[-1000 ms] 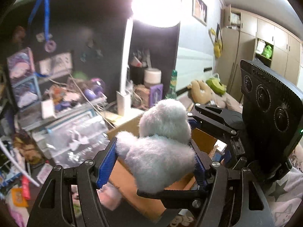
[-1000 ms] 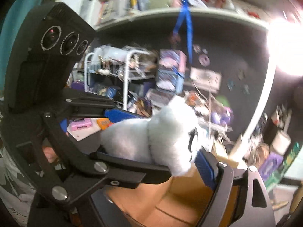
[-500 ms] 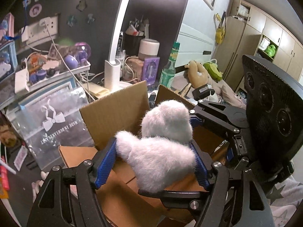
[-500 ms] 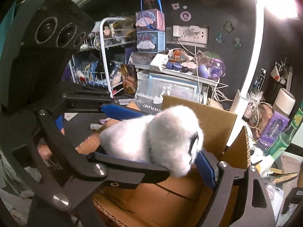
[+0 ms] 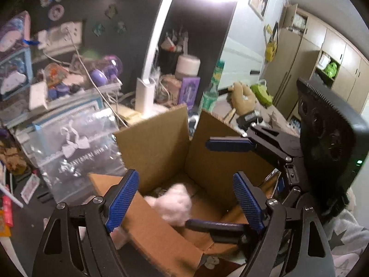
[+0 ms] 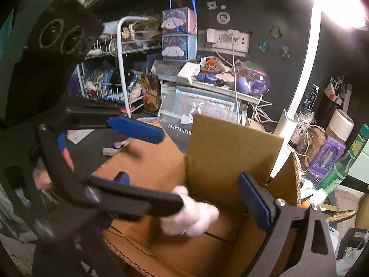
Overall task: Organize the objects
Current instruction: 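Carry the plush into the cardboard box and open the right gripper, then move the right tool back to the pink packaged item on the desk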
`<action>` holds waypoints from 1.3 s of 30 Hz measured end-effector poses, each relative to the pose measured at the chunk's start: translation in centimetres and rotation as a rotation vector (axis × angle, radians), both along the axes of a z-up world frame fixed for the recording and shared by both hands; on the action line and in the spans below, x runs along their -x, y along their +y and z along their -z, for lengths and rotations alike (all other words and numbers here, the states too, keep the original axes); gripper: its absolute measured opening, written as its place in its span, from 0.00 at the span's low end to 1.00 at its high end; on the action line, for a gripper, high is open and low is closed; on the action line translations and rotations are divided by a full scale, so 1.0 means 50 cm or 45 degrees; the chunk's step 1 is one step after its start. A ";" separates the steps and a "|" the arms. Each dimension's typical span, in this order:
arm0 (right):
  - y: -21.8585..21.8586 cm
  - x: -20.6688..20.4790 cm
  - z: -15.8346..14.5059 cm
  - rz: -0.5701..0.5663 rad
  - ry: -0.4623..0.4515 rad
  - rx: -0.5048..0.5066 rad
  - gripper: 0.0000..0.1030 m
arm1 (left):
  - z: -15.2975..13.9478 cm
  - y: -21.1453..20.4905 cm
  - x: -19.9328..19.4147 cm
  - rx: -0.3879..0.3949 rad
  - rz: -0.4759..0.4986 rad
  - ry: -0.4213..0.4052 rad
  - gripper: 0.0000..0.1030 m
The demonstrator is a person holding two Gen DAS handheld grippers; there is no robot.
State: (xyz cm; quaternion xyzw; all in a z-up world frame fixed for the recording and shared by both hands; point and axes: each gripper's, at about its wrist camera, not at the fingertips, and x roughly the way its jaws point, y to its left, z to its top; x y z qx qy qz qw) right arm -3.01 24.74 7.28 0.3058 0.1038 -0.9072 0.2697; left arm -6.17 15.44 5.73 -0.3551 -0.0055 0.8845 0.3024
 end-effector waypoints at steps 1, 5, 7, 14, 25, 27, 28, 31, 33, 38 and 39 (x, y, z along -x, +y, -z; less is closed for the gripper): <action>-0.001 -0.007 -0.007 -0.002 0.018 0.015 0.91 | -0.009 -0.010 -0.007 -0.008 -0.008 0.021 0.79; -0.021 -0.044 -0.040 -0.063 0.087 0.085 0.91 | -0.046 -0.074 -0.045 -0.057 -0.048 0.110 0.85; -0.044 -0.069 -0.057 -0.104 0.131 0.109 0.91 | -0.054 -0.117 -0.063 -0.089 -0.080 0.141 0.85; -0.174 -0.140 -0.080 -0.323 0.182 0.143 0.91 | -0.032 -0.276 -0.129 -0.106 -0.291 0.227 0.90; -0.385 -0.143 0.074 -0.499 -0.114 0.082 0.91 | 0.144 -0.455 -0.175 -0.131 -0.517 0.160 0.90; -0.399 -0.128 0.116 -0.457 -0.174 0.078 0.91 | 0.181 -0.472 -0.176 -0.136 -0.527 0.141 0.90; -0.404 -0.117 0.139 -0.413 -0.191 0.062 0.91 | 0.193 -0.476 -0.178 -0.137 -0.529 0.135 0.90; -0.399 -0.078 0.195 -0.230 -0.200 -0.001 0.91 | 0.235 -0.491 -0.176 -0.156 -0.538 0.115 0.90; -0.382 -0.049 0.218 -0.070 -0.174 -0.029 0.91 | 0.257 -0.498 -0.177 -0.182 -0.536 0.107 0.90; -0.339 0.005 0.241 0.206 -0.134 -0.076 0.91 | 0.289 -0.497 -0.170 -0.226 -0.509 0.092 0.90; -0.332 0.017 0.246 0.258 -0.126 -0.094 0.91 | 0.293 -0.496 -0.169 -0.231 -0.506 0.094 0.90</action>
